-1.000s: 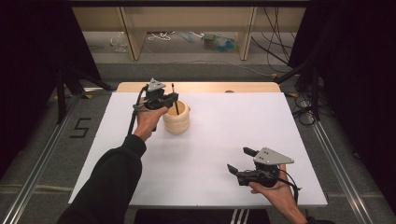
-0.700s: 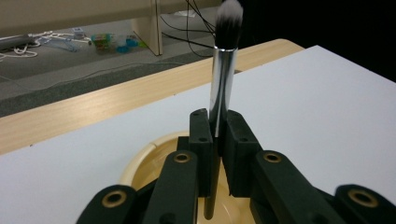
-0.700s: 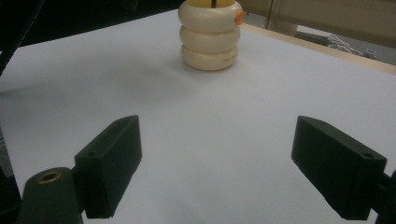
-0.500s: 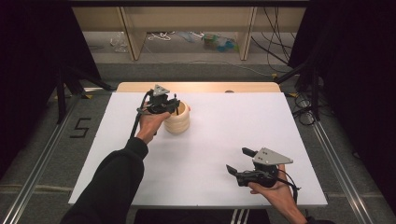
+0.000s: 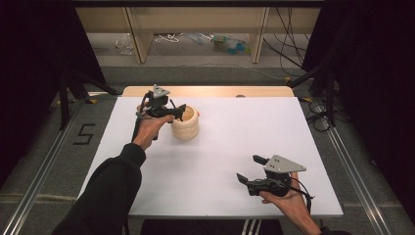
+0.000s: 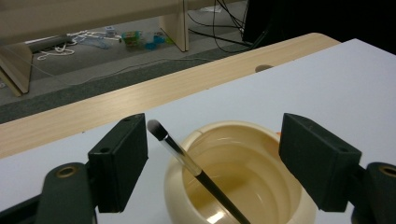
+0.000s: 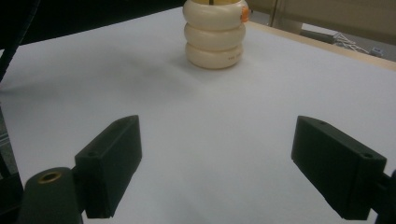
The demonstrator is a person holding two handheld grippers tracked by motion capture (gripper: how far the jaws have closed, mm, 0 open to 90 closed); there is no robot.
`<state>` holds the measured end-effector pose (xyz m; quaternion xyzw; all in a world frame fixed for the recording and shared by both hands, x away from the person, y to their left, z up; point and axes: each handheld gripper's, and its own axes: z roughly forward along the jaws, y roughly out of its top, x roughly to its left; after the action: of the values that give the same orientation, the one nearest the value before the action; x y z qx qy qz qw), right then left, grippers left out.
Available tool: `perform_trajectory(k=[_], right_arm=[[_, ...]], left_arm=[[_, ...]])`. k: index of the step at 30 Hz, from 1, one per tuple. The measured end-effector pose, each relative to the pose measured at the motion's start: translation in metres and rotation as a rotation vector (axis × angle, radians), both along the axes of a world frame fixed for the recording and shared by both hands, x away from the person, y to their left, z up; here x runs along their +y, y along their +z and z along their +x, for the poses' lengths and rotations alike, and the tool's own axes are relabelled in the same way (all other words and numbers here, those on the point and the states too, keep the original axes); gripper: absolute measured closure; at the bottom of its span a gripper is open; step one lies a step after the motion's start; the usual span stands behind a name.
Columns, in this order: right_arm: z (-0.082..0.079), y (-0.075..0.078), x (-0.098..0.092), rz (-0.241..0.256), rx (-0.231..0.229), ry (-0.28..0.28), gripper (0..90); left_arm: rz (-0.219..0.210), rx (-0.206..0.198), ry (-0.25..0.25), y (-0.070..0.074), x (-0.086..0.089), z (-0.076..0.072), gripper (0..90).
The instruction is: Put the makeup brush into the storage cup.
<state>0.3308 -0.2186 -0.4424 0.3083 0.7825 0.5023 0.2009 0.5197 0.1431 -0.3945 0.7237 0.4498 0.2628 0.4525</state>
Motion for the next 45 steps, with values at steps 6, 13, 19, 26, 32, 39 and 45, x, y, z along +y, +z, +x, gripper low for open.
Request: perform_trajectory(k=[6,13,19,26,32,39,45], right_arm=[[0.000,0.001,0.000,0.004,0.001,-0.002,16.8],[0.000,0.001,0.000,0.004,-0.002,-0.003,16.8],[0.000,0.000,0.000,0.001,-0.002,-0.005,16.6],[0.000,0.000,0.000,0.001,-0.006,-0.011,16.6],[0.000,0.000,0.000,0.002,-0.004,-0.008,16.6],[0.000,0.000,0.000,0.005,-0.005,-0.009,16.6],[0.000,0.000,0.000,0.001,-0.005,-0.009,16.6]], left_arm=[[-0.026,0.012,-0.003,0.003,0.006,-0.005,24.1],[-0.054,0.019,-0.023,0.007,0.012,-0.015,21.8],[-0.084,0.004,-0.044,0.007,0.018,-0.028,21.1],[-0.114,-0.002,-0.075,0.003,0.020,-0.048,20.6],[-0.146,-0.008,-0.093,-0.005,0.024,-0.063,20.3],[-0.179,-0.029,-0.122,-0.006,0.023,-0.079,20.0],[-0.176,-0.027,-0.139,-0.012,0.022,-0.086,20.0]])
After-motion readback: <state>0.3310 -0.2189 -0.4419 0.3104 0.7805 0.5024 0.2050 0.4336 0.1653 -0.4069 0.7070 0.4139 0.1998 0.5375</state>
